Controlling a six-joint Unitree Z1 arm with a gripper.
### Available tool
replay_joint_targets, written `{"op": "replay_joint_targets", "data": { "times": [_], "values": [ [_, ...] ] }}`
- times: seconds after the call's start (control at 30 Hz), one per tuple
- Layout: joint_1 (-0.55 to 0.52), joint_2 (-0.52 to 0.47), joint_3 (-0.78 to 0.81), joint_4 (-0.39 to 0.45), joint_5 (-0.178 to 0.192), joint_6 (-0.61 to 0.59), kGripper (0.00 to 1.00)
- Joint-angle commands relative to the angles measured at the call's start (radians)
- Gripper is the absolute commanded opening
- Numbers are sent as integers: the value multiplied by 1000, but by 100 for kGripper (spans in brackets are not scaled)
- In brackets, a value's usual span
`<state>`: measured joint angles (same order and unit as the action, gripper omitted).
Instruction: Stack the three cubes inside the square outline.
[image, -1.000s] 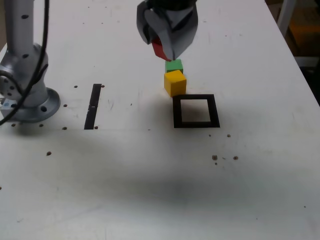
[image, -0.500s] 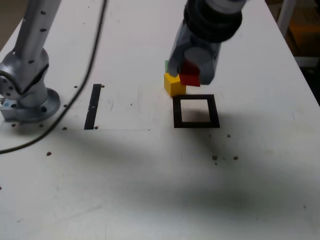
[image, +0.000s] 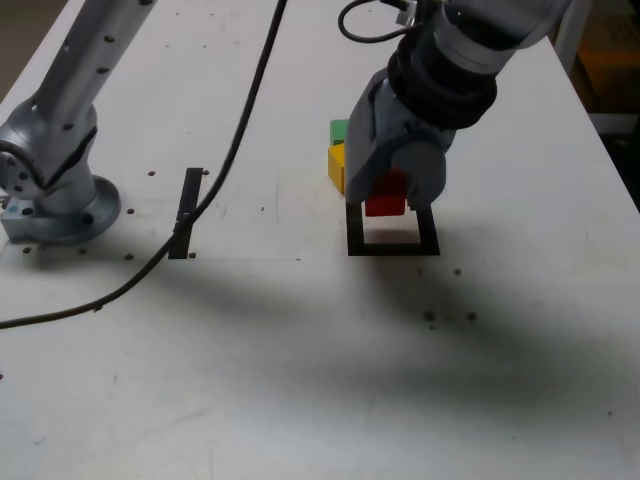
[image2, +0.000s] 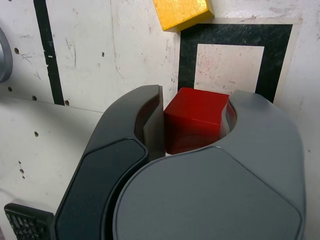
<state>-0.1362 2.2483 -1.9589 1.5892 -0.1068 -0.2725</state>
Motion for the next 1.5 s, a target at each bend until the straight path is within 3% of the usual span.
{"op": "replay_joint_targets", "data": {
  "times": [0.0, 0.4, 0.67, 0.8, 1.0, 1.3, 1.47],
  "values": [
    [17, -2, 7, -3, -5, 21, 19],
    [60, -23, 137, -161, -29, 30, 25],
    [61, -27, 150, -187, -10, 26, 27],
    [61, -28, 150, -184, -15, 26, 33],
    [61, -24, 151, -179, -17, 31, 51],
    [61, -15, 148, -183, -23, 43, 95],
    [61, -50, 149, -144, -11, 19, 98]
  ]
}}
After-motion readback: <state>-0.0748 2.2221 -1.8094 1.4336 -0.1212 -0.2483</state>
